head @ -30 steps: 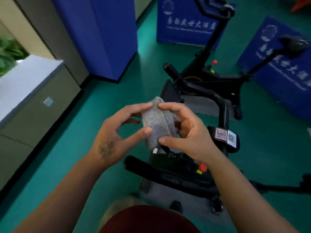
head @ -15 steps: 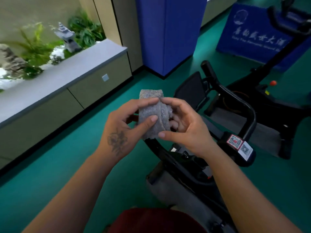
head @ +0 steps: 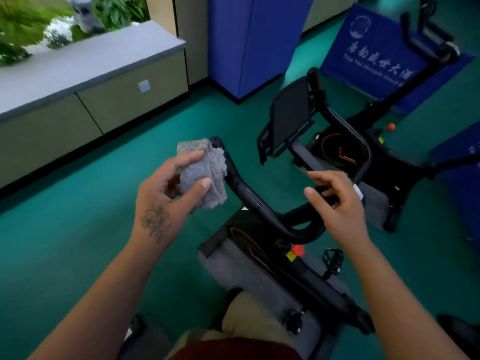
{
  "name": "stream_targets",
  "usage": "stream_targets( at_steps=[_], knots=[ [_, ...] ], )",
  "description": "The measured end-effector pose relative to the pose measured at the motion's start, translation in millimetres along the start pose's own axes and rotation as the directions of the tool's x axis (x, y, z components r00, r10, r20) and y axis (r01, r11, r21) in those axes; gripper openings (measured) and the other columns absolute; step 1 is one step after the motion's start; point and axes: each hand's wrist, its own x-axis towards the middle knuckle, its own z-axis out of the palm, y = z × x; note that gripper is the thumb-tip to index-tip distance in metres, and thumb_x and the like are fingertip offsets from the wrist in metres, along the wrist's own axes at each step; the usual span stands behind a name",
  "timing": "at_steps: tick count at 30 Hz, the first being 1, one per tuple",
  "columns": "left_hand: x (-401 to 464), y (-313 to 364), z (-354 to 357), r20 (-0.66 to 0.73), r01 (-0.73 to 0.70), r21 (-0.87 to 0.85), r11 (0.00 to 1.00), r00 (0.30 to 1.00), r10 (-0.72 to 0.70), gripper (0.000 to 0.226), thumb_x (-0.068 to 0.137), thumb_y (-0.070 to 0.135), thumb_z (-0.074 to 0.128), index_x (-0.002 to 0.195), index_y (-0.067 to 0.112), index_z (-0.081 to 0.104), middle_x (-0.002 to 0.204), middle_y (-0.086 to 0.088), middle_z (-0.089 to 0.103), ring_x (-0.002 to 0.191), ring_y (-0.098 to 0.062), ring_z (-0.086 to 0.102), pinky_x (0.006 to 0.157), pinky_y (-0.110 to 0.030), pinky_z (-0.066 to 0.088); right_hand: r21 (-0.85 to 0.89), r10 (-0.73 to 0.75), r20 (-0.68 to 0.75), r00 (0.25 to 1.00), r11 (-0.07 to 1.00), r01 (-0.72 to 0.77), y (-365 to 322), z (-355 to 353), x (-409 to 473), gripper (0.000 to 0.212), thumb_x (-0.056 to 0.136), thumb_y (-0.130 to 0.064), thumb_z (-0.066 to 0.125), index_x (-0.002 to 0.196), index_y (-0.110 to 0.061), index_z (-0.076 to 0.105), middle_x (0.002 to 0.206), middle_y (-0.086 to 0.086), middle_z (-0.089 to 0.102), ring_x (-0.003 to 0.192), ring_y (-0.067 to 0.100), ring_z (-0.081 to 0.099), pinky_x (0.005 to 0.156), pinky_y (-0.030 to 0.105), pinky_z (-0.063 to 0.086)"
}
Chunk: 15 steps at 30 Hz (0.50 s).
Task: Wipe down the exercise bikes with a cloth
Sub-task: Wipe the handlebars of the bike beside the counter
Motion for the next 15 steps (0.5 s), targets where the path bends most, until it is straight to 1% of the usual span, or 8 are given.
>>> stream_targets(
  at_steps=[3, 5, 7, 8, 10, 12, 13, 15],
  knots=[
    [-14, -2, -1, -0.008, 0.009, 0.038, 0.999, 1.000, -0.009, 0.041, 0.093, 0.020, 0.081, 0.131, 0.032, 0.072, 0.131, 0.010, 0.075, 0.120, -0.014, 0.072, 0.100, -0.049, 0.061, -0.192, -0.029, 0.003, 1.000, 0.981, 0.029, 16, -24, -1, 0.031, 0.101, -0.038, 0.068, 0.132, -0.031, 0.064, 0.131, -0.013, 0.060, 0.128, 0.012, 0.054, 0.108, 0.048, 0.047],
    [-19, -2, -2, -0.020, 0.012, 0.056, 0.998, 1.000, -0.011, 0.041, 0.095, 0.018, 0.081, 0.132, 0.031, 0.072, 0.133, 0.011, 0.074, 0.123, -0.014, 0.071, 0.103, -0.050, 0.059, -0.281, -0.050, 0.020, 0.999, 0.958, 0.054, 24, -33, 3, 0.038, 0.100, -0.037, 0.069, 0.136, -0.032, 0.061, 0.137, -0.016, 0.057, 0.133, 0.010, 0.049, 0.114, 0.051, 0.042],
    [-20, -3, -3, -0.045, 0.016, 0.078, 0.997, 0.999, -0.012, 0.040, 0.095, 0.021, 0.078, 0.131, 0.036, 0.072, 0.135, 0.012, 0.073, 0.126, -0.015, 0.069, 0.105, -0.055, 0.058, -0.355, -0.080, 0.069, 0.994, 0.930, 0.100, 35, -36, 12, 0.042, 0.100, -0.036, 0.070, 0.140, -0.031, 0.058, 0.144, -0.015, 0.055, 0.139, 0.011, 0.047, 0.118, 0.053, 0.039],
    [-20, -3, -2, -0.061, 0.025, 0.081, 0.996, 0.998, -0.020, 0.041, 0.094, 0.023, 0.077, 0.130, 0.040, 0.072, 0.136, 0.013, 0.073, 0.127, -0.016, 0.068, 0.104, -0.057, 0.057, -0.382, -0.104, 0.106, 0.989, 0.914, 0.137, 40, -37, 17, 0.044, 0.100, -0.036, 0.069, 0.142, -0.029, 0.058, 0.147, -0.013, 0.055, 0.141, 0.012, 0.046, 0.119, 0.051, 0.038],
    [-20, -2, 0, -0.099, 0.049, 0.079, 0.996, 0.994, -0.042, 0.043, 0.093, 0.022, 0.075, 0.128, 0.046, 0.072, 0.136, 0.013, 0.072, 0.128, -0.017, 0.068, 0.102, -0.059, 0.058, -0.397, -0.180, 0.188, 0.965, 0.885, 0.242, 52, -36, 31, 0.048, 0.100, -0.034, 0.069, 0.145, -0.023, 0.058, 0.151, -0.009, 0.054, 0.142, 0.015, 0.047, 0.121, 0.041, 0.037],
    [-21, 0, 5, -0.138, 0.047, 0.086, 0.995, 0.990, -0.035, 0.046, 0.091, 0.020, 0.075, 0.127, 0.048, 0.072, 0.137, 0.012, 0.072, 0.129, -0.017, 0.067, 0.104, -0.054, 0.058, -0.394, -0.234, 0.262, 0.936, 0.860, 0.325, 62, -33, 45, 0.050, 0.100, -0.035, 0.067, 0.148, -0.022, 0.057, 0.154, -0.007, 0.053, 0.143, 0.017, 0.048, 0.121, 0.032, 0.032],
    [-22, 2, 9, -0.156, 0.043, 0.081, 0.996, 0.987, -0.030, 0.047, 0.090, 0.018, 0.075, 0.127, 0.047, 0.072, 0.138, 0.011, 0.072, 0.130, -0.017, 0.067, 0.104, -0.049, 0.057, -0.392, -0.253, 0.295, 0.921, 0.847, 0.358, 68, -32, 51, 0.051, 0.101, -0.036, 0.066, 0.149, -0.023, 0.056, 0.154, -0.007, 0.052, 0.142, 0.018, 0.048, 0.121, 0.034, 0.033],
    [-24, 5, 18, -0.192, 0.040, 0.061, 0.997, 0.981, -0.028, 0.048, 0.089, 0.016, 0.076, 0.126, 0.046, 0.072, 0.138, 0.010, 0.072, 0.129, -0.016, 0.068, 0.099, -0.036, 0.058, -0.393, -0.302, 0.344, 0.889, 0.813, 0.429, 79, -32, 61, 0.049, 0.102, -0.037, 0.064, 0.149, -0.025, 0.057, 0.155, -0.005, 0.051, 0.140, 0.021, 0.051, 0.117, 0.044, 0.041]
  ],
)
